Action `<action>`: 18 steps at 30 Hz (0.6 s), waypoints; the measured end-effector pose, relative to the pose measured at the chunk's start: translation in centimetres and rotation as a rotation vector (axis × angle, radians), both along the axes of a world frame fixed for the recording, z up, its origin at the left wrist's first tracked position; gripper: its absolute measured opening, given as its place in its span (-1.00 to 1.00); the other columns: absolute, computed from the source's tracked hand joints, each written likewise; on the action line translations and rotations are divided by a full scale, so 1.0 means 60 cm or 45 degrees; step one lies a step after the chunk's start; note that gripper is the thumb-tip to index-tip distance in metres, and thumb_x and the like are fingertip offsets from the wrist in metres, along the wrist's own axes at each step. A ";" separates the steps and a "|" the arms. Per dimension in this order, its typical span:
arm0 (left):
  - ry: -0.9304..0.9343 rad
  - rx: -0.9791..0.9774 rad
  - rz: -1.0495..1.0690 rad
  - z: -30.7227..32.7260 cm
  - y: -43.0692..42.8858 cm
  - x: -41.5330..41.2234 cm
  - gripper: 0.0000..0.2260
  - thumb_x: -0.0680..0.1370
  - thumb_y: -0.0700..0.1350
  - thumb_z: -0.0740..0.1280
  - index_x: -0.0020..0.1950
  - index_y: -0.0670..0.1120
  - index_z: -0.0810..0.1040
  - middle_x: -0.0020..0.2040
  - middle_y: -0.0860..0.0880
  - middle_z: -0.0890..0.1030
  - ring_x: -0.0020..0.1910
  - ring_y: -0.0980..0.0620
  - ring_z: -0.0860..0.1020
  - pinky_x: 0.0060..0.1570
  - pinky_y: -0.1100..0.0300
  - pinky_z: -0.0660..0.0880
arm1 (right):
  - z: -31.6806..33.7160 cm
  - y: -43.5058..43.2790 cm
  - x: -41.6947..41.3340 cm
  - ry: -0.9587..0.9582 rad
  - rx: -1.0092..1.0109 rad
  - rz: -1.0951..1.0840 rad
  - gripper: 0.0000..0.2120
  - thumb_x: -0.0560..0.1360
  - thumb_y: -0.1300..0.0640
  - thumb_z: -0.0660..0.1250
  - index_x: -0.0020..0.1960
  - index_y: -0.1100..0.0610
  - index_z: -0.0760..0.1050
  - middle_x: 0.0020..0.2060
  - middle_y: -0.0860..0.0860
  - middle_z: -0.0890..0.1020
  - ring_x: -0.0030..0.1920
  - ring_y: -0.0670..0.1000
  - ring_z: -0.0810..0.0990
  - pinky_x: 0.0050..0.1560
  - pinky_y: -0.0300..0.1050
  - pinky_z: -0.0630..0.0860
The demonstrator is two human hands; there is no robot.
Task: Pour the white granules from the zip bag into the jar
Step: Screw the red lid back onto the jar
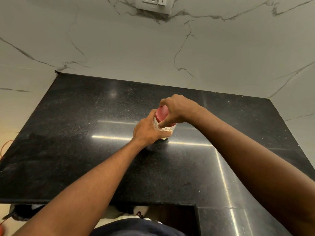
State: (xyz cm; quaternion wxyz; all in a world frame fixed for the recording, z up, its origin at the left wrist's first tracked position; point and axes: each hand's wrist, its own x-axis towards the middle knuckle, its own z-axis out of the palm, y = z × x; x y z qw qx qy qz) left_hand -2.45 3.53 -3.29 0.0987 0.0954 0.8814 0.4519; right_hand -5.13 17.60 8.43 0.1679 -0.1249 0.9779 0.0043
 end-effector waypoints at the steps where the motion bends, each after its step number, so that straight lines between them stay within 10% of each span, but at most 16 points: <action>1: -0.004 0.004 0.000 0.000 0.000 0.000 -0.12 0.19 0.40 0.54 0.43 0.27 0.29 0.28 0.11 0.65 0.21 -0.01 0.64 0.14 -0.02 0.60 | 0.002 0.001 0.001 -0.010 -0.008 0.002 -0.16 0.34 -0.26 0.60 0.49 -0.01 0.38 0.33 0.05 0.58 0.21 0.11 0.60 -0.09 -0.10 0.46; 7: -0.008 0.013 -0.006 0.000 0.000 -0.001 -0.07 0.18 0.40 0.57 0.48 0.23 0.30 0.29 0.08 0.65 0.24 -0.03 0.64 0.22 -0.07 0.60 | 0.017 0.006 0.007 -0.092 0.052 0.150 -0.10 0.31 0.00 0.68 0.54 -0.10 0.33 0.42 0.04 0.50 0.39 0.18 0.49 0.18 0.06 0.54; 13: 0.008 -0.007 -0.006 0.001 -0.001 0.001 -0.14 0.22 0.33 0.59 0.43 0.32 0.28 0.23 0.13 0.67 0.18 -0.03 0.64 0.13 -0.13 0.63 | 0.001 -0.006 -0.005 0.058 0.093 -0.048 -0.22 0.31 -0.43 0.49 0.29 0.10 0.53 0.00 0.04 0.64 -0.04 0.10 0.64 -0.30 -0.18 0.44; 18: 0.009 -0.008 -0.012 0.002 0.000 -0.002 -0.16 0.19 0.34 0.59 0.39 0.34 0.29 0.19 0.16 0.66 0.14 -0.02 0.65 0.08 -0.09 0.64 | -0.003 -0.008 -0.009 -0.003 0.033 -0.136 -0.24 0.29 -0.41 0.53 0.25 0.12 0.52 -0.07 0.03 0.59 -0.10 0.08 0.60 -0.38 -0.20 0.37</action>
